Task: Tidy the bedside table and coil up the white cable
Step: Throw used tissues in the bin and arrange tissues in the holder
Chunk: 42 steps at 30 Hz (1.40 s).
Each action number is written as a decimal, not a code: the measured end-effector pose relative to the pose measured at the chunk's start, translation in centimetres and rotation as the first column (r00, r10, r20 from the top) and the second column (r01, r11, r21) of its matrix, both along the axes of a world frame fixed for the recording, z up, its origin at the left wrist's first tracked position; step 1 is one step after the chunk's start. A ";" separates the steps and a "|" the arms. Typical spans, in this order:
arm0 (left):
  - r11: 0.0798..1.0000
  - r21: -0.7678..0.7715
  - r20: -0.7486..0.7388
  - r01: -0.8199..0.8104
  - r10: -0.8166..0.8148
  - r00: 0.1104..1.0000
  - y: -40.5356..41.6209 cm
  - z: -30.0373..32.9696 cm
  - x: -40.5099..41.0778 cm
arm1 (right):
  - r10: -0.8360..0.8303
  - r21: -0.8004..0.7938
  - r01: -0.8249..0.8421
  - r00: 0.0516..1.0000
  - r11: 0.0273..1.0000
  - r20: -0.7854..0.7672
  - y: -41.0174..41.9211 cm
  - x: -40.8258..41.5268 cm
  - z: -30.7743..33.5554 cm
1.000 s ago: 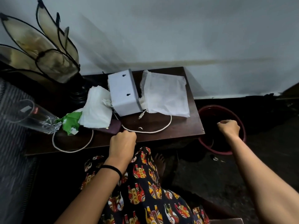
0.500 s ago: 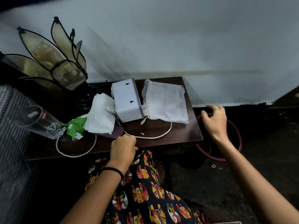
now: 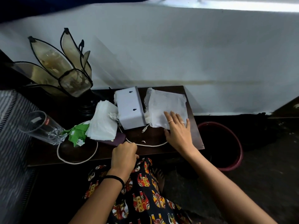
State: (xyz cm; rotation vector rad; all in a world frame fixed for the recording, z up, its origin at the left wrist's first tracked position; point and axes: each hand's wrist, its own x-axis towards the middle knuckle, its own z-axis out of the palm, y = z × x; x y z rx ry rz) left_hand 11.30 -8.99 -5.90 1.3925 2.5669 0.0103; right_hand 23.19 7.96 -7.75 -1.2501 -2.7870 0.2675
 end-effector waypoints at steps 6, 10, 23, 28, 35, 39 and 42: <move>1.000 0.003 0.000 -0.002 0.002 1.000 0.0 0.3 -0.3 | -0.055 0.126 0.095 0.956 0.987 -0.287 0.6 -0.1 2.1; 1.000 -0.001 -0.013 -0.002 0.002 1.000 0.1 0.2 -0.3 | -0.202 -0.043 0.215 0.806 0.976 -0.556 1.2 0.9 4.4; 0.998 -0.031 -0.067 -0.048 0.046 0.997 0.7 -0.3 0.3 | -0.759 -0.614 0.471 0.221 0.633 -0.613 5.4 15.1 3.3; 0.997 -0.071 -0.096 -0.038 0.031 0.995 1.1 -0.3 0.4 | -0.888 -0.676 0.577 0.262 0.458 -0.378 5.2 18.2 -2.4; 0.996 -0.087 -0.102 -0.026 0.017 0.995 1.1 0.1 0.2 | -0.966 -0.787 0.563 0.095 0.251 -0.240 5.9 19.6 -7.1; 0.993 -0.113 -0.101 -0.027 0.016 0.995 1.2 0.7 0.3 | -0.968 -0.795 0.554 0.096 0.246 -0.233 7.6 19.2 -8.2; 0.994 -0.104 -0.081 -0.036 0.028 0.996 1.2 0.9 0.2 | -0.973 -0.822 0.522 0.139 0.229 -0.183 8.8 18.8 -9.2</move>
